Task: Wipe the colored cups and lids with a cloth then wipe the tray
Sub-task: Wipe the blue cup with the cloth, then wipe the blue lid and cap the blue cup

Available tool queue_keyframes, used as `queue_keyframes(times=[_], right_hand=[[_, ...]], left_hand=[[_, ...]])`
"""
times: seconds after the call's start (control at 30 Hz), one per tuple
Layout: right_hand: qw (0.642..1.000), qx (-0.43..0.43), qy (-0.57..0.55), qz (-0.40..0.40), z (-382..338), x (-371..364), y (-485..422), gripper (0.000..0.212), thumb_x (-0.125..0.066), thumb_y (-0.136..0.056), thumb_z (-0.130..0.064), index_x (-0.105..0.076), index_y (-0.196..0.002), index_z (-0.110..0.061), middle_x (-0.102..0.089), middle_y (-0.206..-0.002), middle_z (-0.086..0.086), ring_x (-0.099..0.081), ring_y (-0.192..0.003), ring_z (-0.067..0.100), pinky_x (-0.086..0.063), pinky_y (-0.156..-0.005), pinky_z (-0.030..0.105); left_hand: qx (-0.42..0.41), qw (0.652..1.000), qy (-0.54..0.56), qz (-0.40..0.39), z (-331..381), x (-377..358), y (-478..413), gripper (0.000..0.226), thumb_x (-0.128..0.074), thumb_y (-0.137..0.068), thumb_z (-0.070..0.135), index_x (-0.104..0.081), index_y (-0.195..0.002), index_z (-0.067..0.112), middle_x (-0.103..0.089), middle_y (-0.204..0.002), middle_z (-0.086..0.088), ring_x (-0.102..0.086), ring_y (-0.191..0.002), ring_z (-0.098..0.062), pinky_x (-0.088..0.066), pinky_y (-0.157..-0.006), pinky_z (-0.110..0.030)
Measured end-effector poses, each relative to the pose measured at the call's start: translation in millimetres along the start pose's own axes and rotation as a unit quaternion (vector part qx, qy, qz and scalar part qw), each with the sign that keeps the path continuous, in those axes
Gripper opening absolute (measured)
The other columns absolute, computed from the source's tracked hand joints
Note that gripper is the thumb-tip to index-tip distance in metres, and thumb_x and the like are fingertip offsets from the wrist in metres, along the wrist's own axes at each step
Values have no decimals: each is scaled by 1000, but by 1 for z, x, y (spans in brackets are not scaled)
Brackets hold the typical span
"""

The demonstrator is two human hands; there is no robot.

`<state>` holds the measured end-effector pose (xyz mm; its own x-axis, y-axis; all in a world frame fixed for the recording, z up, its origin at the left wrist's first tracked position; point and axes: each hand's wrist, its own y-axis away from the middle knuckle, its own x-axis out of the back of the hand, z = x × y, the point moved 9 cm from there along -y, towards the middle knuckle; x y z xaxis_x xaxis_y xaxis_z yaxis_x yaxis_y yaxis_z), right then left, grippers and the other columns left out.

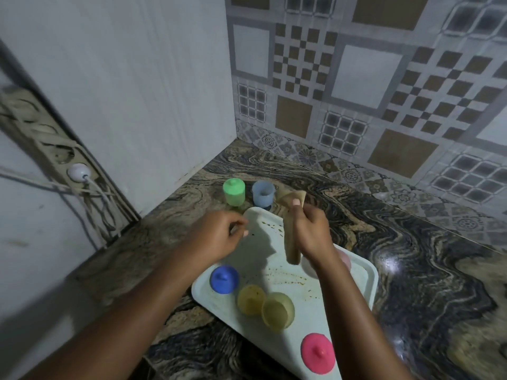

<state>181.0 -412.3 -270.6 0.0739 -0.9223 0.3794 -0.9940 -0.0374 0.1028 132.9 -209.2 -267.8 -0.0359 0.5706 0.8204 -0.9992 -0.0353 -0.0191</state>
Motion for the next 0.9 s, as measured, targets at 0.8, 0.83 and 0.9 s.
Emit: queue_keyframes(times=[0.8, 0.83, 0.9], right_hand=[[998, 10, 54, -34, -6, 5, 95, 44, -43, -107, -37, -59, -75, -12, -51, -66, -1, -46, -63, 12, -32, -57, 30], [999, 20, 37, -26, -10, 10, 97, 43, -44, -107, -36, -55, -71, -15, -49, -63, -2, -46, -60, 12, -33, -57, 31], [999, 34, -13, -14, -16, 19, 100, 47, -45, -106, -36, -55, -77, -1, -47, -61, 0, -45, -58, 13, -35, -57, 31]], left_hand=[[46, 988, -141, -40, -63, -64, 76, 29, -61, -91, 10, -69, -115, 24, -64, -119, -3, -65, -106, -25, -51, -87, -34], [34, 992, -118, -17, -56, -56, 77, 30, -63, -88, 7, -71, -113, 22, -66, -115, -4, -65, -103, -27, -51, -83, -34], [4, 997, -51, 54, -36, -28, 80, 26, -68, -86, 7, -74, -109, 18, -68, -107, -2, -67, -95, -25, -49, -76, -30]])
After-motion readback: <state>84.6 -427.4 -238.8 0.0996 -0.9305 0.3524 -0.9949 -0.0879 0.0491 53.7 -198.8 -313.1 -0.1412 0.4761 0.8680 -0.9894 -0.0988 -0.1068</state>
